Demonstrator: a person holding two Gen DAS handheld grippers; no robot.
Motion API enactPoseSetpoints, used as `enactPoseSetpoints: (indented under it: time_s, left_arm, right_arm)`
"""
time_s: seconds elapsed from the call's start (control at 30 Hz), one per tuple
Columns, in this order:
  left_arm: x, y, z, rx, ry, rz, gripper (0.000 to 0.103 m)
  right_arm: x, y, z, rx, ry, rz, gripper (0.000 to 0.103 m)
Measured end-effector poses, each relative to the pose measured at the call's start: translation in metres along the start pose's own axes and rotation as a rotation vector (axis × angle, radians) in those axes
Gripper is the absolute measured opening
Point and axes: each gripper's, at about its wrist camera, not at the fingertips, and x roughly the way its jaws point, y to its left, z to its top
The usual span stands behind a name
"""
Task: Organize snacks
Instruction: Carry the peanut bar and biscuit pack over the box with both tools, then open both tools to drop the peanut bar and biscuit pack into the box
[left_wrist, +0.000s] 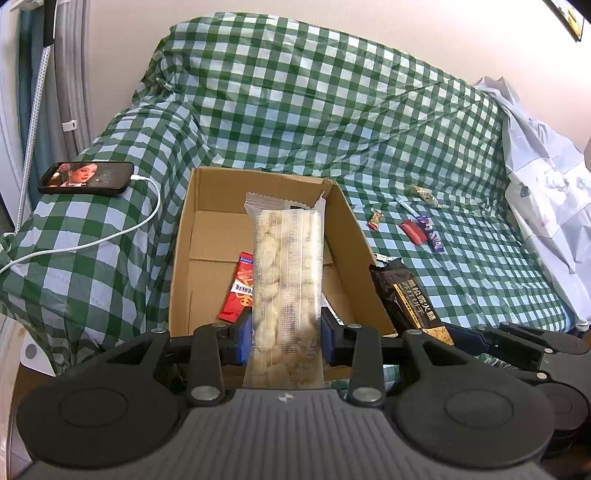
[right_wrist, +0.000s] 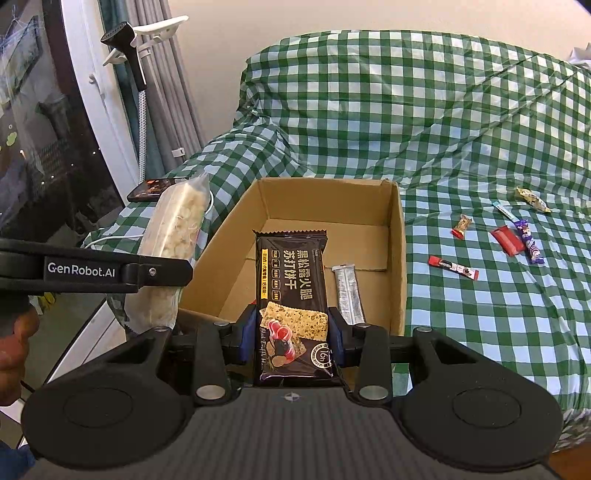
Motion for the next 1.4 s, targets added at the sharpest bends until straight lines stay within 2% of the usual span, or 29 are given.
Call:
enactPoseSetpoints:
  time_s: [1.0, 1.4]
  left_arm:
    - [0.026, 0.007, 0.003, -0.011, 0.042, 0.008, 0.04]
    - [0.052, 0.014, 0.011, -0.017, 0.077, 0.016, 0.04]
  right_arm:
    - [0.016, -0.013, -0.005, 0.011, 0.047, -0.007, 0.041]
    - [0.039, -0.012, 0.0, 0.03, 0.094, -0.021, 0.041]
